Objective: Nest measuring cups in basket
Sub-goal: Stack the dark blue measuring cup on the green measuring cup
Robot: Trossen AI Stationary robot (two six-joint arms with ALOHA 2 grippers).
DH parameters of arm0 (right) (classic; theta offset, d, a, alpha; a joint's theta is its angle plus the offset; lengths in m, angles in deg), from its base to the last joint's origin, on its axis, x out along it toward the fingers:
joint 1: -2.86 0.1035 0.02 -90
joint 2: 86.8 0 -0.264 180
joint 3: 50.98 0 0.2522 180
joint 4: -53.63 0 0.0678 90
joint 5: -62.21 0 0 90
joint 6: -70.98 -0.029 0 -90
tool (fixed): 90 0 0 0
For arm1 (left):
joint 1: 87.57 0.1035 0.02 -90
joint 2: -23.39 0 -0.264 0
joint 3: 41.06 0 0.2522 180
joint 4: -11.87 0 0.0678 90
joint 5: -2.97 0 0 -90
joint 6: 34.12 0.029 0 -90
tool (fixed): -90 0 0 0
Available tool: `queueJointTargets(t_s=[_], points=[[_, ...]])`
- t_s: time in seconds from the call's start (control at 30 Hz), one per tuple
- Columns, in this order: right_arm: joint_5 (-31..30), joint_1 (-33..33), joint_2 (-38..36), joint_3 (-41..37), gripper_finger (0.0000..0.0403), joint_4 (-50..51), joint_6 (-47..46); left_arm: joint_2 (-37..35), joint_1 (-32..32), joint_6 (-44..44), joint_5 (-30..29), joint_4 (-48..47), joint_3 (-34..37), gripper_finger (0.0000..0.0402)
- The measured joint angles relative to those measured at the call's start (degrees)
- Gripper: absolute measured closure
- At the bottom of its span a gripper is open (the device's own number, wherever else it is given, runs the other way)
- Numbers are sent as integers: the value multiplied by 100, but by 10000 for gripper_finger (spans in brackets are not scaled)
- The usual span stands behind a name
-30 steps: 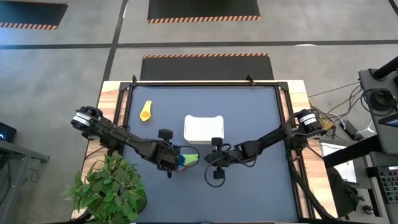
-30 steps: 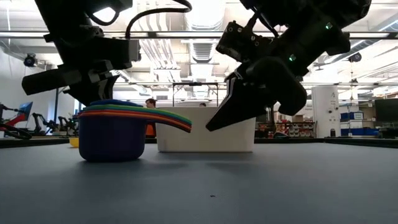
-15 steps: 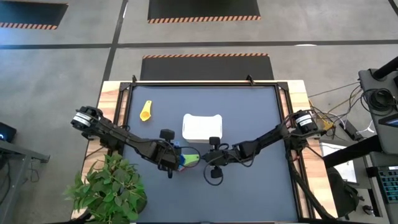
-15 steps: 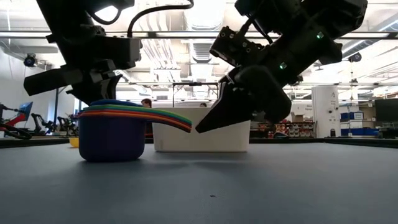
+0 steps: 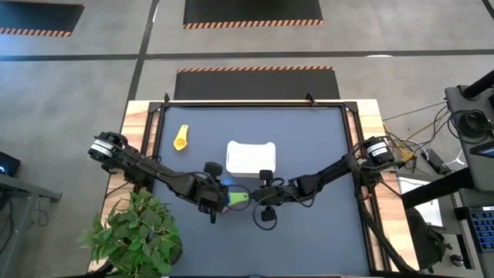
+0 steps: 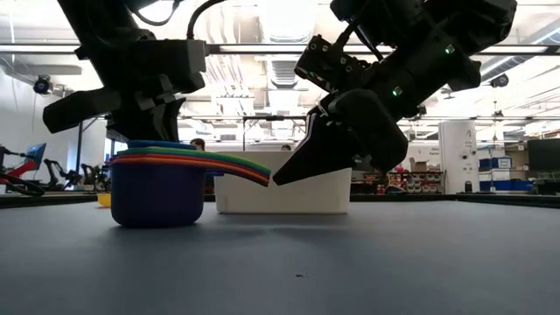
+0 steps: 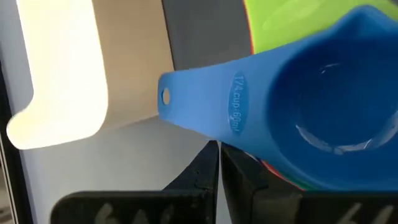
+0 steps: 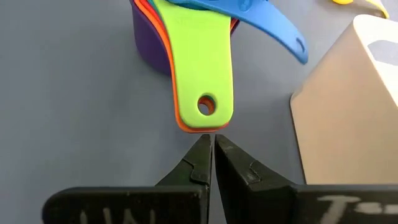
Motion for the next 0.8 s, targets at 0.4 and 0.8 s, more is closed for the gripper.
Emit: queueJointTargets(t_s=[0.4,0.8], points=[[0,0,2,0,394,-22,-2,0,0,890,2,398,-2,401],[-4,0,2,0,394,-24,-2,0,0,1575,2,762,-4,402]])
